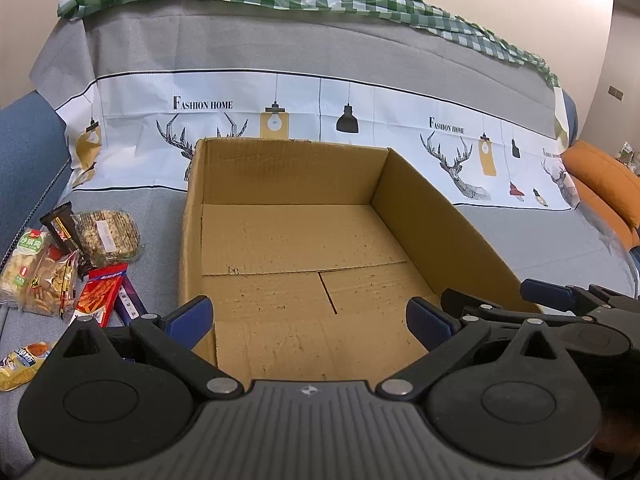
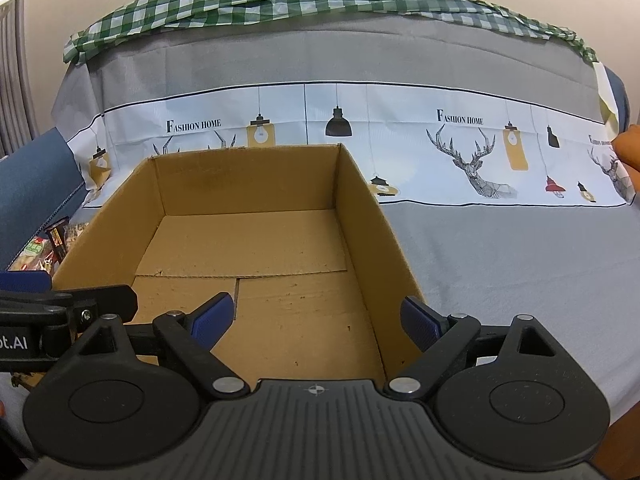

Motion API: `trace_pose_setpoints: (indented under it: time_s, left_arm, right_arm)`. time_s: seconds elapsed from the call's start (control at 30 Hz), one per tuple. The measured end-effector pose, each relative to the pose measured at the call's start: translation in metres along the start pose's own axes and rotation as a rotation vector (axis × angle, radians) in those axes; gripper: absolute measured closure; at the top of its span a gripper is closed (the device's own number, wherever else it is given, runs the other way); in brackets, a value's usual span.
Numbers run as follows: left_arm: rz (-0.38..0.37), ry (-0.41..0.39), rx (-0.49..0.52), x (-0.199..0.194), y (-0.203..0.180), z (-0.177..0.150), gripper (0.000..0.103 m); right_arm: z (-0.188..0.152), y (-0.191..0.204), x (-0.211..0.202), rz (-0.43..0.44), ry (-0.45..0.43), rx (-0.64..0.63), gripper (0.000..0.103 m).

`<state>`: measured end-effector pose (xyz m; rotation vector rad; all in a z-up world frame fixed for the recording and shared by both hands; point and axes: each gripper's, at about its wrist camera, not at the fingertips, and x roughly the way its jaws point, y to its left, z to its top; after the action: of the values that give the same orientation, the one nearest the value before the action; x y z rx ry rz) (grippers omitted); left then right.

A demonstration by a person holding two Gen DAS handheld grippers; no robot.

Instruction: Organize snacks

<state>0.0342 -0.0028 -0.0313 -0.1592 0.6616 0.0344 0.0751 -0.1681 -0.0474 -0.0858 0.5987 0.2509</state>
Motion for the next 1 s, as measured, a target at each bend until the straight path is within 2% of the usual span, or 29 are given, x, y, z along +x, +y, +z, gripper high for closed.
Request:
trace_pose_setpoints:
  time_s: [0.27, 0.37, 0.6, 0.67, 0.7, 0.73, 0.77, 0.8, 0.83, 0.9, 1.0]
  left_arm:
    - [-0.004, -0.008, 0.012, -0.001, 0.001, 0.000, 0.000]
    - [-0.007, -0.023, 0.020, -0.003, 0.001, 0.000, 0.000]
    - [-0.045, -0.052, 0.034, -0.016, 0.004, -0.001, 0.002]
    - [-0.051, -0.061, 0.050, -0.020, 0.006, 0.000, 0.007]
    - [-0.051, -0.063, 0.055, -0.022, 0.008, 0.002, 0.015]
    - [-0.054, -0.059, 0.057, -0.024, 0.010, 0.004, 0.028]
    - [-0.067, -0.049, 0.061, -0.025, 0.013, 0.006, 0.037]
    - [-0.086, -0.040, 0.069, -0.027, 0.018, 0.009, 0.051]
    - [-0.095, -0.042, 0.078, -0.029, 0.022, 0.012, 0.060]
    - [-0.109, -0.052, 0.110, -0.034, 0.033, 0.019, 0.065]
    - [-0.154, -0.027, 0.161, -0.039, 0.060, 0.030, 0.065]
  right_arm:
    - [-0.001, 0.000, -0.001, 0.002, -0.022, 0.009, 0.013]
    - [-0.001, 0.000, -0.003, 0.004, -0.035, 0.007, 0.021]
    - [0.002, 0.007, -0.006, 0.033, -0.066, -0.007, 0.050]
    - [0.001, 0.011, -0.008, 0.042, -0.090, -0.015, 0.057]
    - [0.001, 0.012, -0.008, 0.047, -0.092, -0.014, 0.062]
    - [0.002, 0.013, -0.009, 0.053, -0.099, -0.012, 0.065]
    - [0.002, 0.014, -0.010, 0.059, -0.102, -0.008, 0.066]
    - [0.002, 0.015, -0.011, 0.064, -0.107, -0.005, 0.067]
    - [0.003, 0.016, -0.013, 0.072, -0.116, 0.004, 0.067]
    - [0.005, 0.020, -0.015, 0.087, -0.116, 0.015, 0.067]
    - [0.008, 0.028, -0.019, 0.128, -0.136, 0.032, 0.066]
